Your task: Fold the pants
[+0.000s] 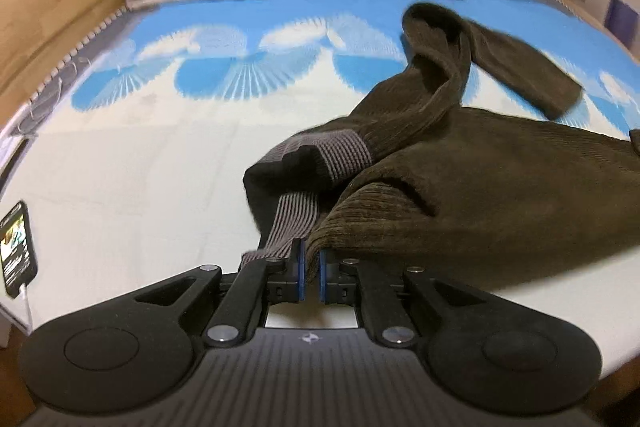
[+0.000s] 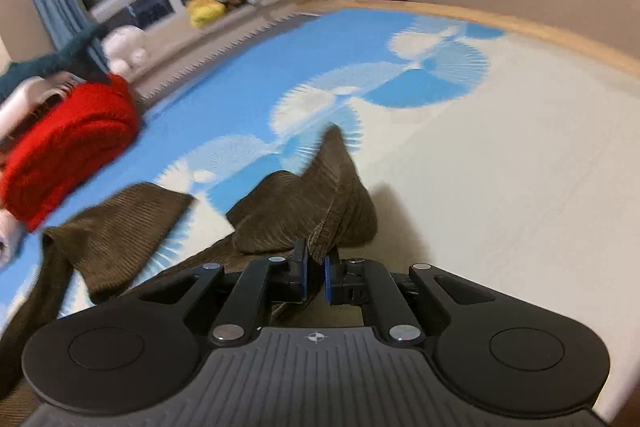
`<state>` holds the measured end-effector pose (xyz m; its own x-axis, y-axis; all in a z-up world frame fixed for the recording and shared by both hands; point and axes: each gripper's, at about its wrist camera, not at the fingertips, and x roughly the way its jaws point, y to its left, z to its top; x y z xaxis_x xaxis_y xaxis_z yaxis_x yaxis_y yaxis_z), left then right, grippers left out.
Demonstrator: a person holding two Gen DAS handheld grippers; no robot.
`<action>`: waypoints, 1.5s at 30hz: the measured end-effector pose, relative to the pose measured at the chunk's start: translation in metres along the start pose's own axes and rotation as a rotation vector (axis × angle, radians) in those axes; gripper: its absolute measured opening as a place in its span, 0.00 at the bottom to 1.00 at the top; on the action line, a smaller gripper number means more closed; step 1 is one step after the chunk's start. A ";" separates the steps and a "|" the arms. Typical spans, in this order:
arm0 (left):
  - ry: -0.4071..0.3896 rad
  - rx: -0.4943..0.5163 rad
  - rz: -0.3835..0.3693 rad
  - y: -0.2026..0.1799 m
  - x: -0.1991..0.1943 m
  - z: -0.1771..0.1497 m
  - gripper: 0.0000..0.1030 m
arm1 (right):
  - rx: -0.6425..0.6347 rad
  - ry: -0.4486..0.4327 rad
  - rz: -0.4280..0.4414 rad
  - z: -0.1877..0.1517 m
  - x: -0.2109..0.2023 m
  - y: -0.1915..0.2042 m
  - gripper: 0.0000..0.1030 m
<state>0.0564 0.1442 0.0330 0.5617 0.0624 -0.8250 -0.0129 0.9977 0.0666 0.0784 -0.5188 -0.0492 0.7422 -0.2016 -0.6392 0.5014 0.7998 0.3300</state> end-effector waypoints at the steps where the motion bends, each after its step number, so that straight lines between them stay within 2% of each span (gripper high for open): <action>1: 0.063 0.028 -0.050 0.004 -0.001 -0.004 0.06 | 0.006 0.028 -0.024 0.000 -0.006 -0.008 0.07; 2: 0.137 0.064 -0.099 0.006 0.000 -0.009 0.06 | 0.015 0.072 -0.047 0.000 -0.009 -0.017 0.07; 4: 0.240 0.146 -0.146 0.003 0.002 -0.013 0.08 | -0.018 0.216 -0.080 -0.006 -0.001 -0.032 0.07; 6: 0.258 0.177 -0.186 0.004 0.001 -0.010 0.10 | -0.068 0.339 -0.088 -0.012 0.012 -0.041 0.10; 7: 0.245 0.160 -0.237 0.006 -0.002 -0.006 0.14 | -0.069 0.365 -0.083 -0.013 0.014 -0.047 0.11; 8: 0.218 0.128 -0.289 0.010 -0.006 -0.001 0.17 | -0.057 0.352 -0.073 -0.012 0.011 -0.051 0.15; 9: 0.182 0.094 -0.328 0.014 -0.010 0.003 0.24 | -0.038 0.313 -0.073 -0.006 0.005 -0.056 0.22; 10: 0.144 0.057 -0.359 0.017 -0.013 0.009 0.29 | -0.008 0.247 -0.079 0.001 -0.005 -0.063 0.24; 11: 0.116 0.026 -0.377 0.019 -0.015 0.013 0.31 | 0.019 0.190 -0.091 0.007 -0.013 -0.068 0.32; 12: 0.101 0.007 -0.376 0.016 -0.014 0.016 0.31 | 0.049 0.131 -0.096 0.013 -0.021 -0.074 0.42; 14: 0.099 0.005 -0.354 0.006 -0.007 0.026 0.31 | 0.064 0.078 -0.095 0.021 -0.020 -0.084 0.51; 15: 0.105 0.014 -0.347 0.000 -0.002 0.031 0.32 | 0.052 0.085 -0.098 0.022 -0.014 -0.085 0.51; 20: 0.117 -0.018 -0.354 -0.015 0.018 0.047 0.32 | 0.003 0.243 -0.084 0.017 0.038 -0.082 0.51; 23: 0.108 -0.069 -0.387 -0.019 0.023 0.053 0.32 | -0.036 0.237 -0.092 0.018 0.047 -0.078 0.51; 24: 0.106 -0.085 -0.392 -0.019 0.025 0.055 0.32 | -0.046 0.234 -0.089 0.018 0.048 -0.077 0.44; 25: 0.108 -0.100 -0.391 -0.019 0.026 0.058 0.32 | -0.049 0.232 -0.073 0.019 0.049 -0.080 0.32; 26: 0.113 -0.108 -0.388 -0.020 0.027 0.059 0.32 | -0.050 0.233 -0.048 0.019 0.049 -0.080 0.08; 28: 0.117 -0.111 -0.384 -0.022 0.030 0.062 0.32 | -0.052 0.191 -0.039 0.023 0.043 -0.081 0.07; 30: 0.117 -0.109 -0.374 -0.024 0.034 0.064 0.32 | 0.049 0.109 -0.079 0.030 0.024 -0.098 0.06; 32: 0.127 -0.106 -0.361 -0.026 0.039 0.065 0.32 | 0.216 0.079 -0.203 0.030 0.009 -0.128 0.06; 34: 0.133 -0.098 -0.352 -0.029 0.044 0.065 0.32 | 0.370 0.121 -0.318 0.020 0.004 -0.159 0.06; 36: 0.144 -0.085 -0.348 -0.031 0.048 0.065 0.32 | 0.441 0.136 -0.406 0.013 -0.001 -0.177 0.06; 38: 0.151 -0.075 -0.349 -0.033 0.051 0.064 0.32 | 0.453 0.115 -0.444 0.011 -0.008 -0.185 0.06; 41: 0.166 -0.070 -0.347 -0.033 0.057 0.062 0.32 | 0.430 0.103 -0.444 0.011 -0.013 -0.187 0.08; 43: 0.171 -0.072 -0.352 -0.033 0.059 0.061 0.34 | 0.431 0.103 -0.479 0.008 -0.017 -0.185 0.16; 45: 0.173 -0.070 -0.357 -0.034 0.062 0.061 0.37 | 0.429 0.073 -0.524 0.015 -0.018 -0.179 0.30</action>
<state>0.1418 0.1124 0.0136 0.3939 -0.2910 -0.8719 0.0986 0.9565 -0.2747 -0.0183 -0.6667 -0.0867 0.3290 -0.4505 -0.8300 0.9296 0.3092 0.2007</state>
